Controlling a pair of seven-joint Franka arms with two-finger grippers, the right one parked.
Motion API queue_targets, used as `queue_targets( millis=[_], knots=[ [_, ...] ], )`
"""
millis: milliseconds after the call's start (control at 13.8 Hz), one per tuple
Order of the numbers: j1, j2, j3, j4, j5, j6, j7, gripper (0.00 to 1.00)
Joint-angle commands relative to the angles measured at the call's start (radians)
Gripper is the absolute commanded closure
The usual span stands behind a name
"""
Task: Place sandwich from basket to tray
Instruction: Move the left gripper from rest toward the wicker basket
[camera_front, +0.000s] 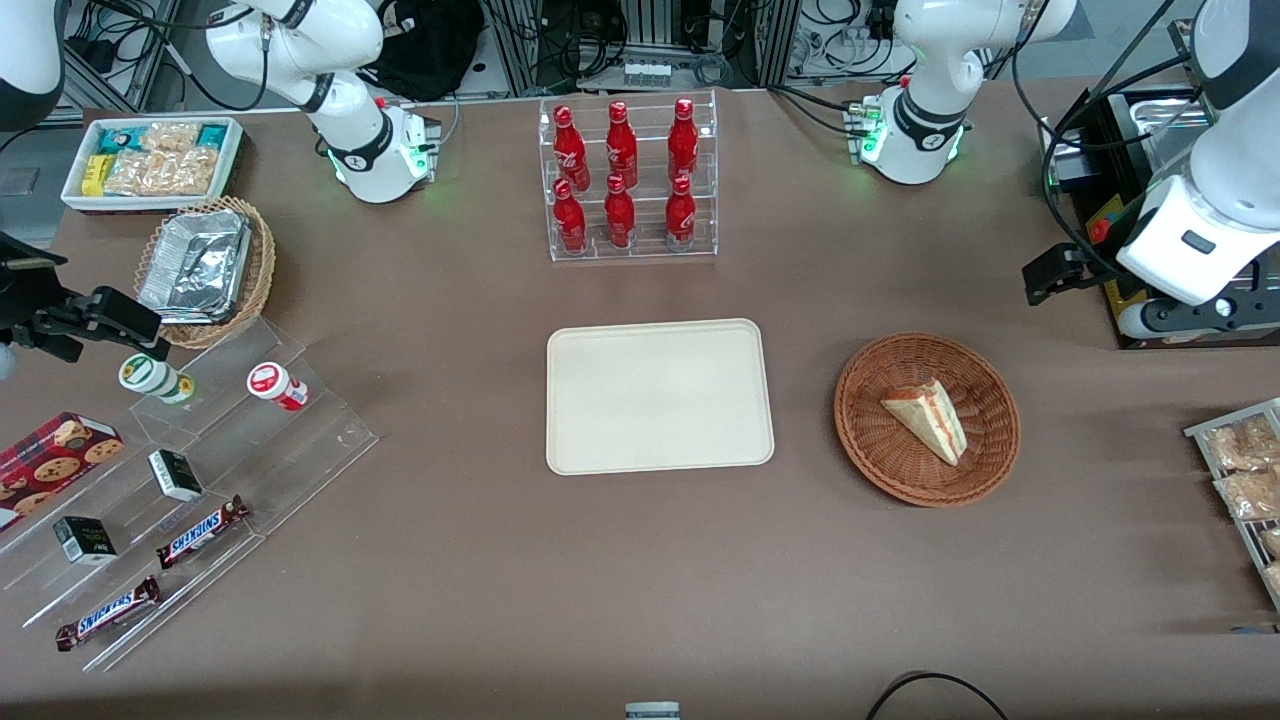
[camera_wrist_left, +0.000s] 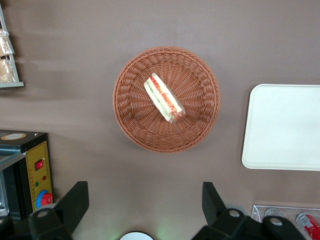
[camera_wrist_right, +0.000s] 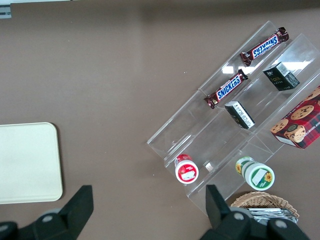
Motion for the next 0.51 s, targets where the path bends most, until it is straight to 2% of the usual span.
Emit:
queue_targets(
  millis=[0, 218, 436],
  knots=[
    [-0.001, 0.000, 0.001, 0.026, 0.012, -0.035, 0.016, 0.00],
    [-0.001, 0.007, 0.002, 0.017, 0.011, -0.038, 0.013, 0.00],
    [0.001, 0.012, 0.002, -0.078, 0.015, -0.005, -0.001, 0.00]
  ],
)
